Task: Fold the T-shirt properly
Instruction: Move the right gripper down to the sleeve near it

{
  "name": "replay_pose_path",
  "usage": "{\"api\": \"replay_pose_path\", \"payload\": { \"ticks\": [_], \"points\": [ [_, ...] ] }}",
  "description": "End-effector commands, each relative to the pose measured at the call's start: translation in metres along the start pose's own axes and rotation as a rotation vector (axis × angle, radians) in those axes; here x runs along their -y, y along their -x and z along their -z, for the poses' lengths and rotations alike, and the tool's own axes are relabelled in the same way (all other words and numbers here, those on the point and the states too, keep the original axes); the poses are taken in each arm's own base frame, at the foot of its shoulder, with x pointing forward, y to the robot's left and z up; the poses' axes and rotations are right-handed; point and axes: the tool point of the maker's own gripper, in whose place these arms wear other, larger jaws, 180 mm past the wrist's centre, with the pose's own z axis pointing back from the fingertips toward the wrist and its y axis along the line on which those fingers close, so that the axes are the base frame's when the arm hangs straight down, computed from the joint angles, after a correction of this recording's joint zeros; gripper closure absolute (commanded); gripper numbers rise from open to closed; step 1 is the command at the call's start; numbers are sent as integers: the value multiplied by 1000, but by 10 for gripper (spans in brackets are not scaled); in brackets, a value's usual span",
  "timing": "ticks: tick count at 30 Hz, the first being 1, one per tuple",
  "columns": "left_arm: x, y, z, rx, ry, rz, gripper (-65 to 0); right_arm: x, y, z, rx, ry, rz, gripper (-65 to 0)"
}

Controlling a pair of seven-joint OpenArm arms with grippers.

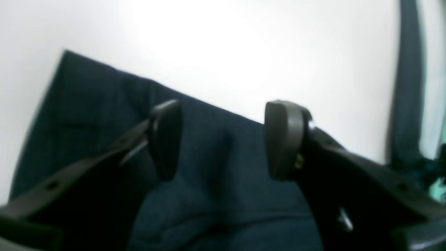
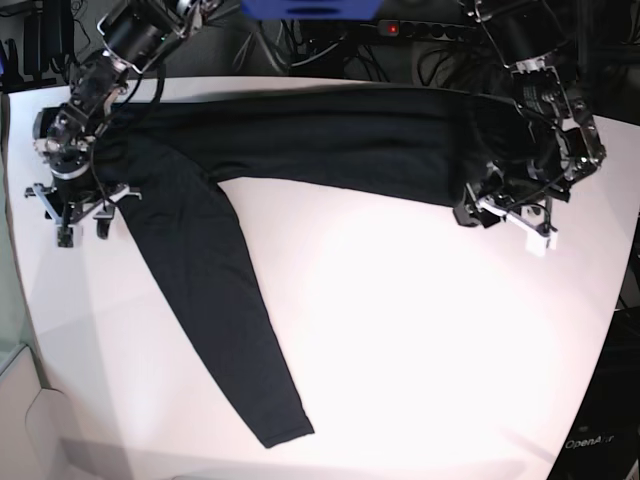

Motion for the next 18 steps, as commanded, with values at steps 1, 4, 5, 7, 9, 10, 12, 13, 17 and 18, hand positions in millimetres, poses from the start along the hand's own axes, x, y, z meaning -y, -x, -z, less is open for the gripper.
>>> {"api": "replay_pose_path", "payload": {
  "ticks": [1, 4, 5, 7, 9, 10, 12, 13, 17, 18],
  "points": [
    [-1, -13, -4, 34, -10, 20, -366, 5, -19, 5, 50, 12, -1, -267],
    [-11, -7, 3, -3, -51, 16, -366, 6, -25, 18, 37, 6, -6, -267],
    [-15, -4, 6, -14, -60, 11, -365, 5, -23, 21, 27, 3, -8, -267],
    [-27, 0, 9, -6, -81, 0, -364, 2, -21, 26, 14, -7, -8, -267],
    [-45, 5, 8, -5, -111, -8, -364, 0, -22, 27, 14, -14, -10, -267],
    [-52, 10, 9, -11, -120, -16, -364, 0, -22, 27, 14, -14, -10, -267],
    [-63, 14, 9, -13, -138, -27, -364, 0, -24, 27, 19, -14, -11, -267],
    [-68, 16, 10, -17, -146, -33, -364, 0, -25, 28, 20, -15, -12, -267],
    [-85, 27, 12, -53, -170, -56, -364, -14, -36, 32, 37, -49, -47, -267],
    [-85, 27, 12, -54, -170, -57, -364, -17, -37, 32, 40, -56, -54, -267]
  ]
}}
